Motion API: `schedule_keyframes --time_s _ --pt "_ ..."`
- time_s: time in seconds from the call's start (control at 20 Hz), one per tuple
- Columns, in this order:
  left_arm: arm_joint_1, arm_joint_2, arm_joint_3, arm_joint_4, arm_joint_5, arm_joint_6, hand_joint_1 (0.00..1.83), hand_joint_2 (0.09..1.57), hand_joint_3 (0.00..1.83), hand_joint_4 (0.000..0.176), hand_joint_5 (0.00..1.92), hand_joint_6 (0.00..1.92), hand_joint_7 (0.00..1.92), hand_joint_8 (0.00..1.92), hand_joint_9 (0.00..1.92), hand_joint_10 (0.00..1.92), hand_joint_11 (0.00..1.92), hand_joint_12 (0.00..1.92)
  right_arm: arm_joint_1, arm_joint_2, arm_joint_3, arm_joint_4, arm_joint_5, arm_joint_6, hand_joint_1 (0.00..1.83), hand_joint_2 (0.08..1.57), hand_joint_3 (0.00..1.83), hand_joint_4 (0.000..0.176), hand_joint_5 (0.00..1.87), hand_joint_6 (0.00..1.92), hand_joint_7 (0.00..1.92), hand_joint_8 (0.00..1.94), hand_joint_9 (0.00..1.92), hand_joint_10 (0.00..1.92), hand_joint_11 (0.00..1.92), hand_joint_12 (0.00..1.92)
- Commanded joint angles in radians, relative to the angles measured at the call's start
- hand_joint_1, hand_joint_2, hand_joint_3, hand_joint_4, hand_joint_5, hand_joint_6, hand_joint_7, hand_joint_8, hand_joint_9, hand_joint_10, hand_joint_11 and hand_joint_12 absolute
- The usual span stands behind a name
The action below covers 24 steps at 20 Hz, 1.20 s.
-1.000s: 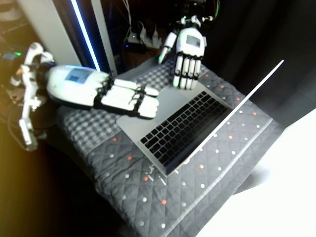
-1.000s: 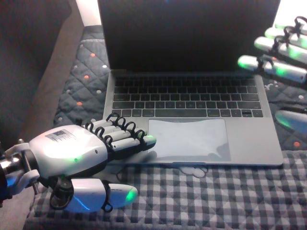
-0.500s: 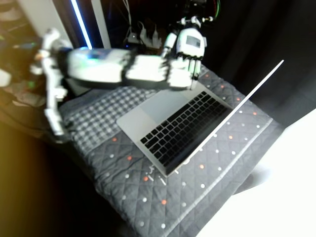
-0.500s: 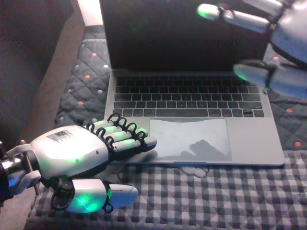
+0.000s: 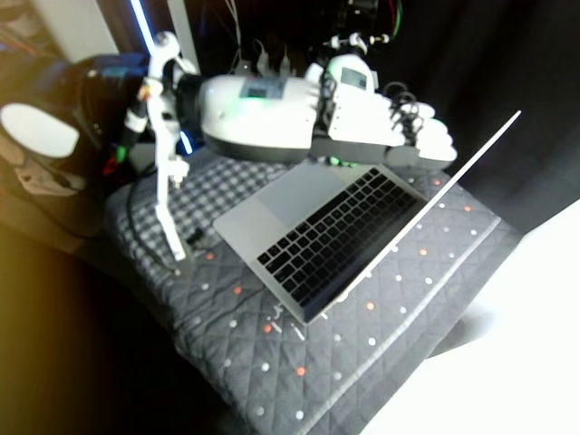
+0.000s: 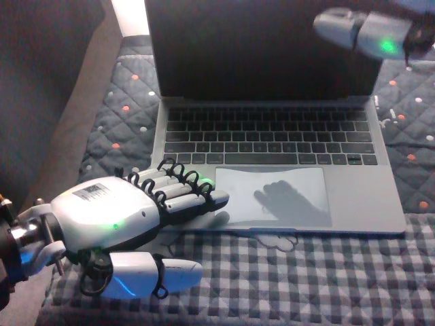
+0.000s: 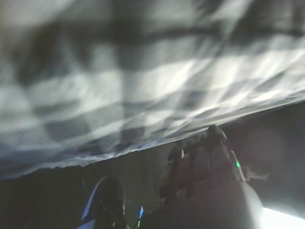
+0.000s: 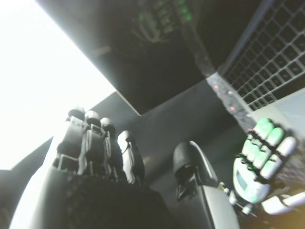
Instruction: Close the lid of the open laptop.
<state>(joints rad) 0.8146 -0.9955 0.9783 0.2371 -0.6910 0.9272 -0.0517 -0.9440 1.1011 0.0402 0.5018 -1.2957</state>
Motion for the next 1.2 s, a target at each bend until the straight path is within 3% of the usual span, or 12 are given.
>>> schedule_keyframes --time_s 0.0,0.15,0.35,0.4,0.45,0.5,0.6,0.65,0.75,0.85,0.9,1.15 --pt "-0.004 -0.014 0.003 0.004 -0.023 -0.014 0.01 1.32 0.0 0.021 0.08 0.01 0.08 0.01 0.06 0.01 0.0 0.43 0.023 0.009 0.014 0.014 0.096 -0.003 0.31 1.42 0.01 0.05 0.0 0.0 0.0 0.0 0.0 0.0 0.0 0.0" --pt "-0.006 -0.02 0.006 0.004 -0.021 -0.015 0.0 1.32 0.0 0.03 0.04 0.01 0.03 0.0 0.02 0.01 0.0 0.17 0.044 -0.01 0.061 0.06 0.033 -0.004 0.48 1.42 0.0 0.0 0.0 0.0 0.0 0.0 0.0 0.0 0.0 0.0" --pt "-0.007 -0.02 0.005 0.004 -0.035 -0.024 0.0 1.33 0.0 0.025 0.03 0.01 0.01 0.0 0.0 0.0 0.0 0.06 0.044 -0.015 0.07 0.068 -0.004 -0.004 0.4 1.34 0.0 0.0 0.02 0.0 0.09 0.01 0.09 0.03 0.0 0.0" --pt "-0.006 -0.019 0.004 0.004 -0.036 -0.025 0.0 1.34 0.0 0.031 0.03 0.01 0.0 0.0 0.0 0.0 0.0 0.01 0.044 -0.016 0.067 0.057 -0.01 -0.004 0.56 1.25 0.0 0.0 0.2 0.0 0.43 0.0 0.43 0.25 0.0 1.22" --pt "-0.006 -0.019 0.005 0.004 -0.034 -0.025 0.0 1.33 0.0 0.031 0.03 0.01 0.0 0.0 0.0 0.0 0.0 0.0 0.044 -0.015 0.06 0.05 -0.01 -0.004 0.52 1.28 0.0 0.0 0.29 0.0 0.55 0.01 0.47 0.45 0.11 1.6" --pt "-0.005 -0.019 0.005 0.004 -0.032 -0.026 0.0 1.33 0.0 0.032 0.03 0.01 0.0 0.0 0.0 0.0 0.0 0.0 0.044 -0.011 0.047 0.031 -0.009 -0.003 0.57 1.29 0.0 0.0 0.4 0.1 0.6 0.44 0.58 1.05 0.41 1.75" --pt "-0.004 -0.019 0.005 0.004 -0.031 -0.027 0.0 1.33 0.0 0.03 0.03 0.01 0.01 0.0 0.01 0.0 0.01 0.0 0.044 -0.003 0.023 -0.004 -0.009 -0.003 0.72 1.26 0.0 0.0 0.21 1.25 0.47 1.5 0.62 1.75 0.7 1.91" --pt "-0.004 -0.019 0.005 0.004 -0.031 -0.027 0.0 1.34 0.0 0.036 0.02 0.0 0.0 0.0 0.0 0.0 0.0 0.0 0.044 0.001 0.014 -0.015 -0.008 -0.003 0.76 1.36 0.02 0.033 0.43 1.64 0.55 1.77 0.78 1.89 0.93 1.92" --pt "-0.004 -0.019 0.005 0.001 -0.031 -0.027 0.0 1.34 0.01 0.036 0.03 0.01 0.0 0.0 0.0 0.0 0.0 0.0 0.044 0.018 -0.016 -0.05 -0.007 -0.002 0.72 1.39 0.01 0.137 0.48 1.76 0.42 1.9 0.61 1.92 0.81 1.92" --pt "-0.004 -0.018 0.006 -0.009 -0.029 -0.027 0.0 1.33 0.0 0.029 0.03 0.01 0.0 0.0 0.0 0.0 0.0 0.0 0.044 0.058 -0.074 -0.096 -0.004 0.001 0.71 1.42 0.01 0.114 0.45 1.82 0.31 1.94 0.52 1.92 0.67 1.92" --pt "-0.003 -0.015 0.006 -0.015 -0.029 -0.027 0.0 1.33 0.0 0.034 0.03 0.0 0.0 0.0 0.0 0.0 0.0 0.0 0.044 0.075 -0.104 -0.129 -0.004 0.004 0.75 1.3 0.0 0.0 0.23 1.9 0.34 1.94 0.59 1.92 0.73 1.92" --pt "0.02 0.012 -0.011 -0.073 -0.061 -0.006 0.04 1.33 0.0 0.031 0.08 0.0 0.06 0.0 0.06 0.0 0.0 0.12 0.007 0.116 -0.146 -0.483 0.042 0.403 0.53 1.25 0.0 0.0 0.0 1.73 0.14 1.8 0.25 1.92 0.41 1.92"
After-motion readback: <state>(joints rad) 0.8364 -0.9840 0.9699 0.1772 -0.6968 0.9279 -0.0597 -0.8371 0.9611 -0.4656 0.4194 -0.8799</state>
